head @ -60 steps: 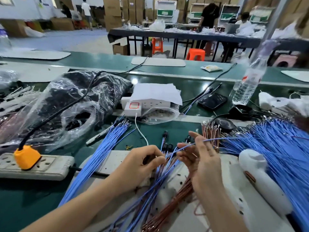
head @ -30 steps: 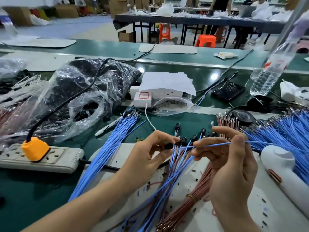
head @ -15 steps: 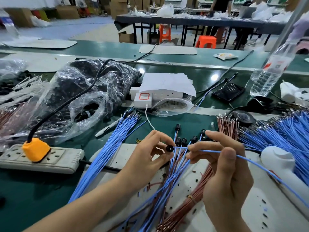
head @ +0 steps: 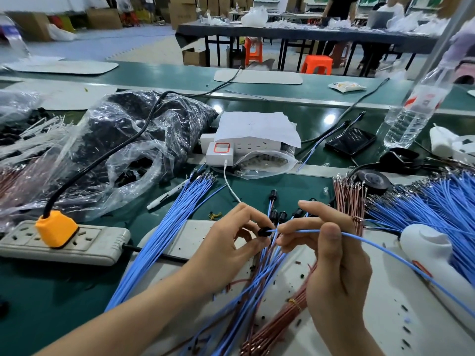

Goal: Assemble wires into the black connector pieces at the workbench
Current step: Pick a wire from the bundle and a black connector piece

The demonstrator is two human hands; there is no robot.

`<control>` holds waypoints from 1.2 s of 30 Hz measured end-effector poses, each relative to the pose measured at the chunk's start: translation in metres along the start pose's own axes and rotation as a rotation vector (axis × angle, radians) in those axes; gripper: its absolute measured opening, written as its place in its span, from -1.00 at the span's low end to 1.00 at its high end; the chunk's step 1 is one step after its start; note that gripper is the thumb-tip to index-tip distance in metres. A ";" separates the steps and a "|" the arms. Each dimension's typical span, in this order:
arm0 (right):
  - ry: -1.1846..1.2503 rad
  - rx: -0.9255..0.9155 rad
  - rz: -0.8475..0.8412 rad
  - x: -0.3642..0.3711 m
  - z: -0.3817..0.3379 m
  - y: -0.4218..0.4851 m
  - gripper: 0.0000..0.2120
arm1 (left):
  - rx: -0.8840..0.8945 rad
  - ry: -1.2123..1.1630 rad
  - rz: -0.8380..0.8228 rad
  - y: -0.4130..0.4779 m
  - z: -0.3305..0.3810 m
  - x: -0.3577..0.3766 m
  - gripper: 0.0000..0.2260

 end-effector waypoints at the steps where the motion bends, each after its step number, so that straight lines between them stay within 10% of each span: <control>1: -0.014 0.023 -0.018 0.002 0.001 0.000 -0.73 | 0.015 0.001 -0.002 0.000 0.002 0.000 -0.82; 17: -0.006 0.408 -0.128 0.009 0.031 0.001 -0.87 | 0.125 -0.060 0.063 -0.001 0.011 -0.005 -0.81; 23: 0.481 0.663 0.365 -0.028 0.048 0.008 -0.85 | 0.114 0.320 0.376 -0.003 0.014 -0.033 -0.67; 29: 0.644 0.771 0.901 -0.083 0.071 0.004 -0.91 | -0.232 0.156 0.728 -0.004 -0.008 -0.069 -0.76; 32: 0.403 0.651 0.789 -0.080 0.064 0.007 -0.91 | -0.289 0.330 0.709 -0.005 -0.007 -0.065 -0.79; 36: -0.083 0.237 0.299 -0.037 0.019 0.013 -0.91 | 0.101 0.625 0.633 -0.007 0.025 -0.045 -0.78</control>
Point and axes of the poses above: each hand's wrist, its own y-axis towards the middle knuckle, its own x-axis out of the palm, z = x × y, the point moved 6 cm from there along y, towards the middle knuckle, and after that the axes turned 2 degrees about -z, right-handed, at the moved point
